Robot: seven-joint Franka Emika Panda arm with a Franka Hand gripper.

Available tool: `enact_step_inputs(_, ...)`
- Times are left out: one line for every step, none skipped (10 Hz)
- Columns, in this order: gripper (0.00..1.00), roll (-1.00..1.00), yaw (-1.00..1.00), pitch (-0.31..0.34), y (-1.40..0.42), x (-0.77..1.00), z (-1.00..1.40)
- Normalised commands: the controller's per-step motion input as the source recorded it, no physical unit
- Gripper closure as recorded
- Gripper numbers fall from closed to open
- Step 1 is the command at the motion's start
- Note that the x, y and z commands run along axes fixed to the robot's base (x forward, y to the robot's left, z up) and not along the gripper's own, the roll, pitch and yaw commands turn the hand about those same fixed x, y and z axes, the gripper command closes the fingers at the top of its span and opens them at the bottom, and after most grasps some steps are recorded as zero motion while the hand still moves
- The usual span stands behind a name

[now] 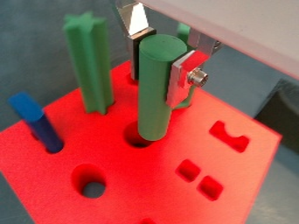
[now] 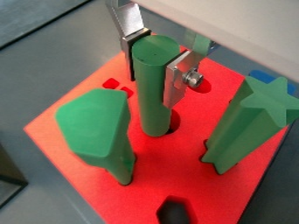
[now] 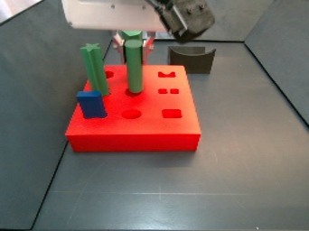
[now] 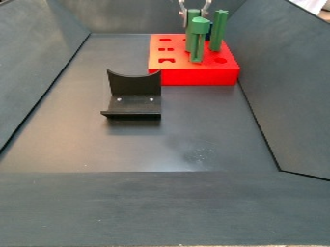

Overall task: Pick up the round object. Move up. Move to above the board. Insert the round object.
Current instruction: Insert the round object.

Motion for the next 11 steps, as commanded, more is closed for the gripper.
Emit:
enact_step_inputs(1.0, 0.04, 0.0, 0.0, -0.09, 0.0, -0.07)
enact_step_inputs(1.0, 0.0, 0.0, 0.0, -0.07, 0.0, -0.11)
enact_step_inputs(1.0, 0.0, 0.0, 0.0, -0.03, -0.09, -0.11)
enact_step_inputs(1.0, 0.01, -0.07, -0.029, -0.14, -0.23, -0.07)
enact_step_inputs(1.0, 0.0, -0.07, -0.026, -0.13, -0.08, -0.14)
enact_step_inputs(1.0, 0.0, -0.09, -0.033, -0.21, -0.08, -0.15)
enact_step_inputs(1.0, 0.0, -0.05, -0.06, -0.15, -0.01, -0.27)
enact_step_inputs(1.0, 0.0, 0.0, 0.0, 0.0, 0.09, -0.56)
enact_step_inputs(1.0, 0.0, 0.0, 0.0, 0.01, 0.16, -0.57)
enact_step_inputs(1.0, -0.07, 0.0, -0.067, 0.1, 0.0, -0.19)
enact_step_inputs(1.0, 0.0, 0.0, 0.0, 0.0, 0.0, 0.0)
